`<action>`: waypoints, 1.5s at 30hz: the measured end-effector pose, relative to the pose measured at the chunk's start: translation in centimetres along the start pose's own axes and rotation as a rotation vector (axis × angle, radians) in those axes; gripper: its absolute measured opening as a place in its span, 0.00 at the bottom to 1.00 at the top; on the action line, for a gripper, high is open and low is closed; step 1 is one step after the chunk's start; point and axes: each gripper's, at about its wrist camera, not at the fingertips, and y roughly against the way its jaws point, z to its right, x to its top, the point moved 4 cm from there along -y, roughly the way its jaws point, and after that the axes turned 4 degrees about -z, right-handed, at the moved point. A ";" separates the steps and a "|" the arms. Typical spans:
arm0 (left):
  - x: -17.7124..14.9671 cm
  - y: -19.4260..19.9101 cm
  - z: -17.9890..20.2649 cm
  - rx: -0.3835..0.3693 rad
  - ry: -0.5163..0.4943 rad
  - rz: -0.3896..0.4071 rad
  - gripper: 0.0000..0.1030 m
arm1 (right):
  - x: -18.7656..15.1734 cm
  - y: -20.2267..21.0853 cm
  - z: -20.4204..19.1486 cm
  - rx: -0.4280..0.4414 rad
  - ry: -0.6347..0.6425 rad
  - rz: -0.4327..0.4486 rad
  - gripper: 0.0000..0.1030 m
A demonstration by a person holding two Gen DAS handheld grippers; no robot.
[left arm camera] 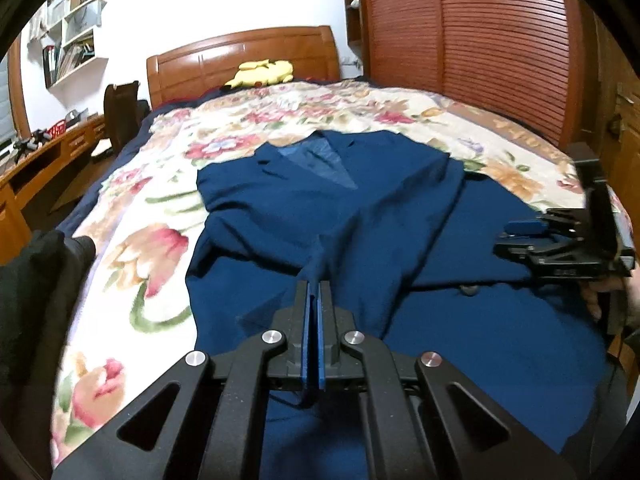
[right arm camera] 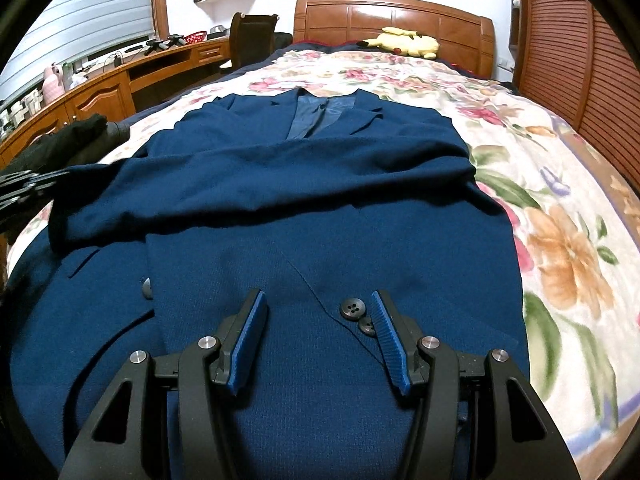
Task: Fold large clothes
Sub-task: 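Grasp the jacket hem with the left gripper, then grasp the jacket hem with the right gripper beside the left gripper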
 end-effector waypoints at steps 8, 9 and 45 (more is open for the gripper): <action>-0.9 2.4 3.0 -0.062 -0.051 0.015 0.03 | -0.1 0.6 0.0 -0.002 -0.005 -0.001 0.55; -1.2 2.6 3.6 -0.069 -0.057 0.014 0.03 | -0.1 0.9 0.1 0.000 -0.010 -0.005 0.55; -8.4 5.8 -3.3 0.067 0.128 0.008 0.79 | -7.4 13.3 3.6 -0.105 0.003 0.010 0.55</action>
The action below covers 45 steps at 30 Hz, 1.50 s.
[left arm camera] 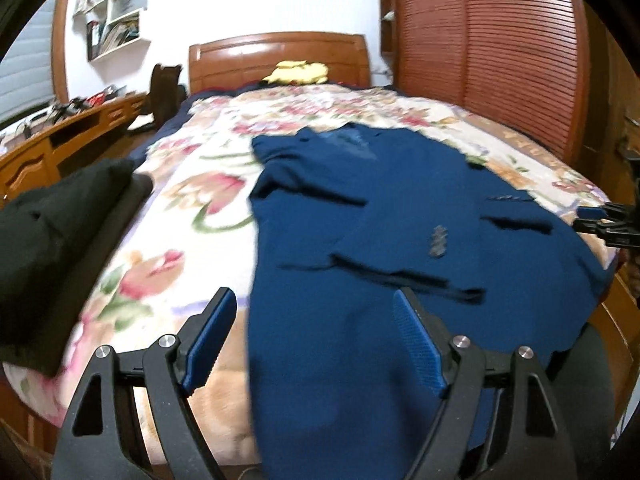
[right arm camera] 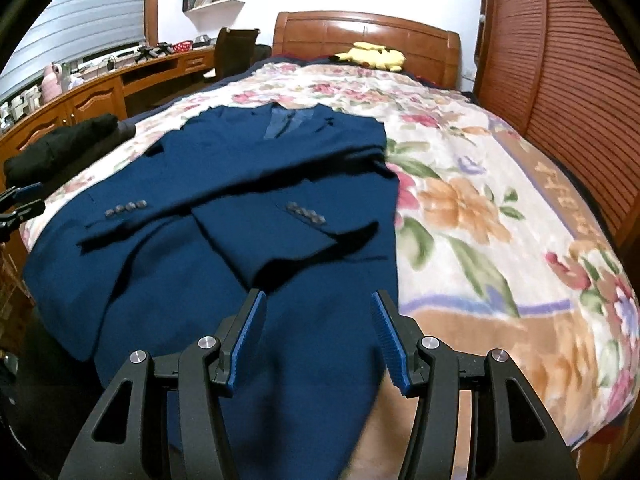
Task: Fold large clothes
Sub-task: 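Grasp the jacket hem with the right gripper beside the left gripper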
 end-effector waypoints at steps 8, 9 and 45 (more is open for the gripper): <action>-2.0 -1.5 -2.0 0.026 0.034 -0.052 0.79 | -1.0 -2.3 1.8 -0.018 -0.033 -0.067 0.55; -2.1 -1.6 -2.1 0.024 0.034 -0.056 0.79 | -1.0 -2.6 1.9 -0.021 -0.039 -0.074 0.55; 1.8 6.8 0.5 -0.059 -0.044 0.120 0.03 | 1.5 3.6 0.5 0.083 -0.017 0.132 0.04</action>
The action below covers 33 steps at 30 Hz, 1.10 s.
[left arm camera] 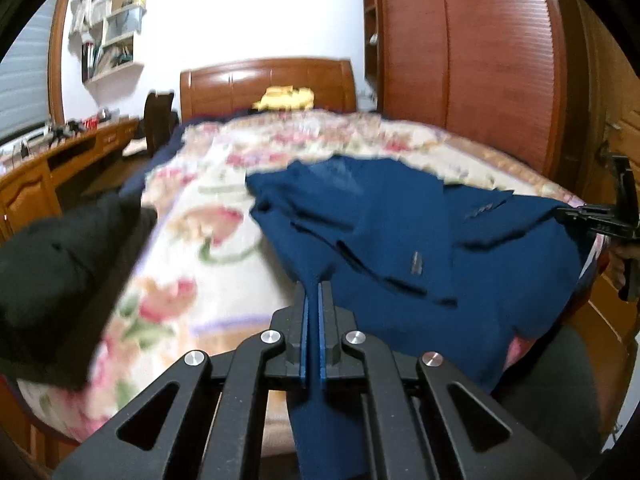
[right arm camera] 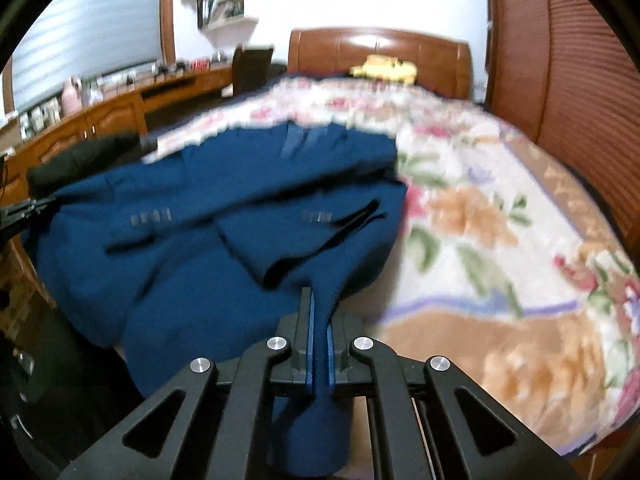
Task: Fold large clothes
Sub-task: 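Grasp the jacket hem with the right gripper beside the left gripper, then lift the hem with both grippers and fold it onto the collar, release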
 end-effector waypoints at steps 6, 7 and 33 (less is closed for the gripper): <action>3.6 2.9 0.1 -0.005 -0.003 0.098 0.02 | 2.8 4.5 -0.8 0.001 0.023 0.116 0.04; 4.3 3.5 0.2 -0.007 -0.007 0.115 0.02 | 3.2 5.2 -1.0 0.002 0.030 0.130 0.04; 15.2 4.4 -1.6 0.036 0.002 0.223 0.02 | 7.5 14.2 -0.5 -0.007 0.058 0.324 0.04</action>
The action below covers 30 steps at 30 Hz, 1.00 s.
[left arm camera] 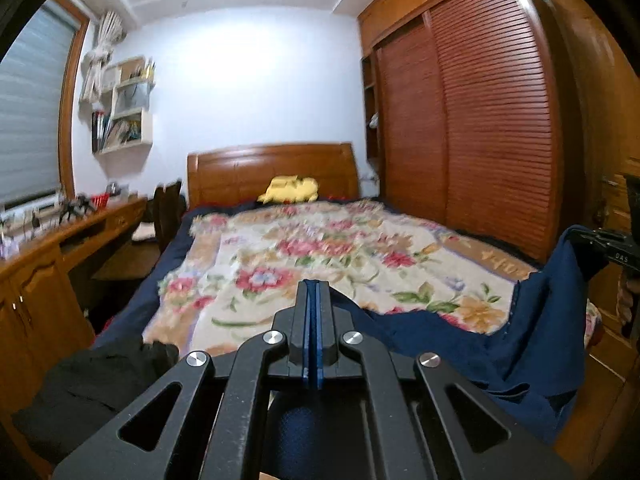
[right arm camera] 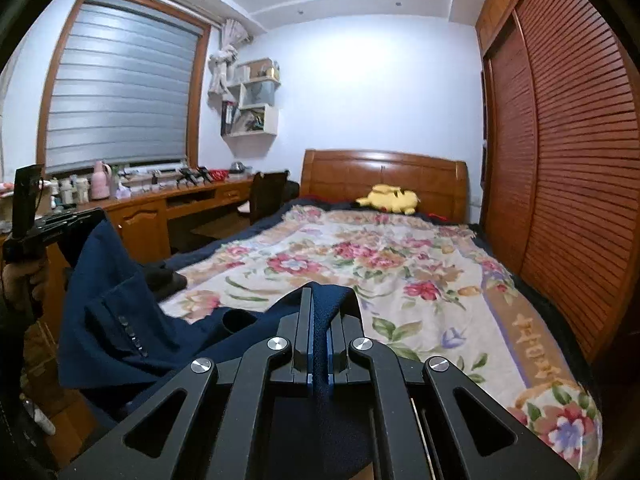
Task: Fold large clothes
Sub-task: 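Lift the hem with both grippers and fold it onto the collar, release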
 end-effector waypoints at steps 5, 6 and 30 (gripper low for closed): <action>-2.1 -6.0 -1.6 0.061 0.033 -0.093 0.02 | -0.4 -5.6 0.3 -0.045 -0.010 -0.075 0.04; -2.7 -7.4 -2.2 0.074 0.038 -0.114 0.02 | -0.7 -6.7 0.4 -0.056 -0.010 -0.090 0.04; -4.4 -26.5 -6.1 0.182 0.083 -0.288 0.02 | 3.5 -26.4 6.3 -0.269 -0.086 -0.276 0.04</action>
